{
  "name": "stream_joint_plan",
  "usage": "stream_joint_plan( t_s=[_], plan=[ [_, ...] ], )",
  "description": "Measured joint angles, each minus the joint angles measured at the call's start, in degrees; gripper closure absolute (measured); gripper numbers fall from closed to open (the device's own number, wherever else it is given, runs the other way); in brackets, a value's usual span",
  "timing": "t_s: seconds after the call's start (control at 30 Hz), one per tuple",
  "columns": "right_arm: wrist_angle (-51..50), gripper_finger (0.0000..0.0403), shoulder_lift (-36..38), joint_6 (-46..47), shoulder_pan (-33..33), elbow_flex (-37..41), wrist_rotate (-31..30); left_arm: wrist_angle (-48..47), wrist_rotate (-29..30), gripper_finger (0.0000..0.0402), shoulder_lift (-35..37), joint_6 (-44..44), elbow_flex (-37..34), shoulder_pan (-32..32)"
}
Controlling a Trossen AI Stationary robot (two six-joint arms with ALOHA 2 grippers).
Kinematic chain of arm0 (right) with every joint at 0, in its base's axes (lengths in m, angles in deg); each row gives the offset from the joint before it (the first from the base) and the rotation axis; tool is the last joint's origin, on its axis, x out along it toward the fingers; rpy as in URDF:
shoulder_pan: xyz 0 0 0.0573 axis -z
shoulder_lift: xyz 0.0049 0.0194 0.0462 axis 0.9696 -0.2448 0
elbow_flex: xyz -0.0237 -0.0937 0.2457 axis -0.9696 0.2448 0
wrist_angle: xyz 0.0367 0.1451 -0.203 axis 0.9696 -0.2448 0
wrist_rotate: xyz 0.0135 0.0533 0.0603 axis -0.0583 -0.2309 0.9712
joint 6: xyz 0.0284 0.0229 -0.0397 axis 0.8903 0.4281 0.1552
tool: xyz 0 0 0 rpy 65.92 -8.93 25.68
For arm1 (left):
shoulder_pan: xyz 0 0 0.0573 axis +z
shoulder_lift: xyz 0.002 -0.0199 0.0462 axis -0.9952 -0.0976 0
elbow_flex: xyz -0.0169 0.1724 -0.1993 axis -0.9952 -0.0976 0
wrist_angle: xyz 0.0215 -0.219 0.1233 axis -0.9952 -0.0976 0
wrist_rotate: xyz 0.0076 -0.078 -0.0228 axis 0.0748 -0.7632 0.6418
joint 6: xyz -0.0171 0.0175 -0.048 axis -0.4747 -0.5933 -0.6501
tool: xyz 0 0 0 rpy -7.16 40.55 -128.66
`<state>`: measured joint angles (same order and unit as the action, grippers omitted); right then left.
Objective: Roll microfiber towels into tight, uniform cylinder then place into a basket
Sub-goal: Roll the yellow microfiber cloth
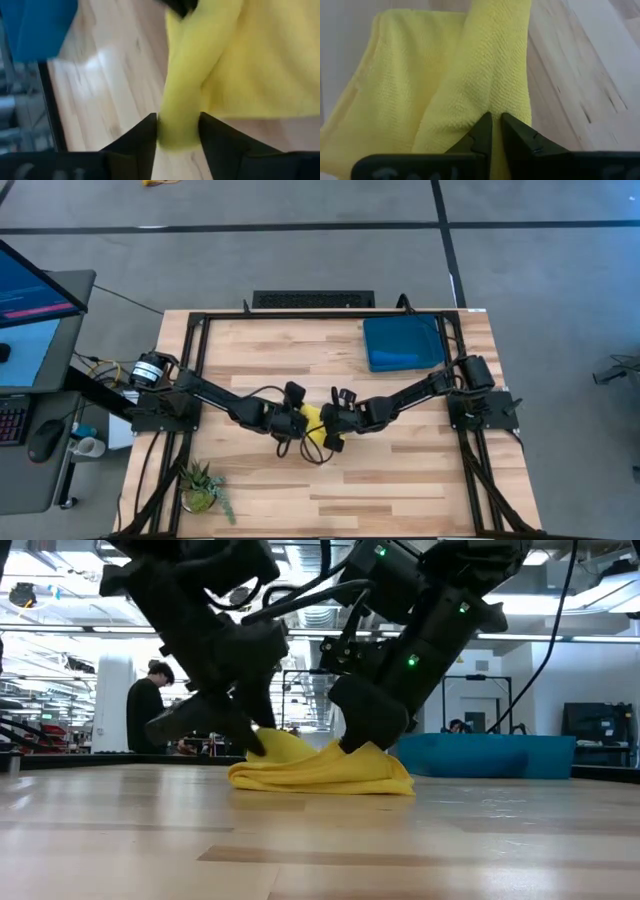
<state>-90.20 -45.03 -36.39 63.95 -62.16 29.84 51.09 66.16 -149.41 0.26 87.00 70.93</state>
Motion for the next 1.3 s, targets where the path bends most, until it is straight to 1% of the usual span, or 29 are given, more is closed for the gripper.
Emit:
stream_joint_plan(
  t_s=[0.1, 0.2, 0.3, 0.43, 0.5, 0.53, 0.57, 0.67, 0.73, 0.83, 0.93, 1.03, 1.1, 1.2, 1.3],
  plan=[
    [-0.06, 0.0337, 0.00, 0.00, 0.00, 0.00, 0.01, -4.41, 1.33, 0.0255, 0.85, -4.51, 0.00, 0.00],
    [-0.08, 0.0337, -0.02, 0.00, 0.00, 0.02, 0.01, -8.17, -0.28, 0.0255, 3.45, -8.07, 0.00, 0.00],
    [-0.14, 0.0337, -0.04, -0.02, 0.00, 0.02, 0.04, -9.75, -0.96, 0.0261, 7.19, -10.05, 0.00, -0.09],
    [-0.10, 0.0337, -0.07, -0.02, 0.02, 0.07, 0.05, -6.05, -0.83, 0.0269, 11.72, -10.57, 0.00, 0.56],
    [-0.23, 0.0337, -0.07, -0.02, 0.02, 0.07, 0.06, -1.88, -1.17, 0.0273, 12.46, -11.93, 0.01, 1.93],
    [-0.28, 0.0337, -0.09, -0.02, 0.00, 0.07, 0.08, -0.09, -2.24, 0.0274, 12.46, -13.34, 0.02, 2.85],
    [-0.15, 0.0337, -0.09, -0.02, -0.02, 0.07, 0.08, 0.93, -4.41, 0.0276, 12.31, -14.59, 0.02, 3.96],
    [-0.21, 0.0337, -0.11, -0.02, -0.03, 0.09, 0.10, 3.47, -13.61, 0.0281, 9.52, -16.19, 0.07, 7.03],
    [-0.07, 0.0337, -0.11, -0.02, -0.09, 0.11, 0.04, 3.74, -16.36, 0.0284, 7.24, -16.72, -0.04, 8.45],
    [0.07, 0.0337, -0.11, -0.07, -0.09, 0.13, 0.04, 5.51, -16.86, 0.0287, 3.71, -16.71, -0.02, 9.83],
    [0.05, 0.0337, -0.13, -0.07, -0.09, 0.13, 0.02, 7.07, -19.84, 0.0288, 0.81, -16.45, 0.02, 10.14],
    [-0.01, 0.0337, -0.15, -0.02, -0.09, 0.15, -0.06, 6.66, -22.62, 0.0288, -0.71, -16.32, 0.05, 9.35],
    [0.10, 0.0337, -0.15, 0.00, -0.09, 0.17, -0.07, 4.96, -22.82, 0.0288, -0.96, -16.59, 0.02, 8.46],
    [-0.04, 0.0337, -0.16, 0.09, -0.09, 0.17, 0.06, 4.83, -22.68, 0.0288, -0.94, -17.69, -0.09, 7.03],
    [-0.25, 0.0337, -0.17, 2.19, 0.01, 0.17, 0.16, 5.00, -21.82, 0.0288, -0.76, -18.01, -0.15, 5.53]
  ],
)
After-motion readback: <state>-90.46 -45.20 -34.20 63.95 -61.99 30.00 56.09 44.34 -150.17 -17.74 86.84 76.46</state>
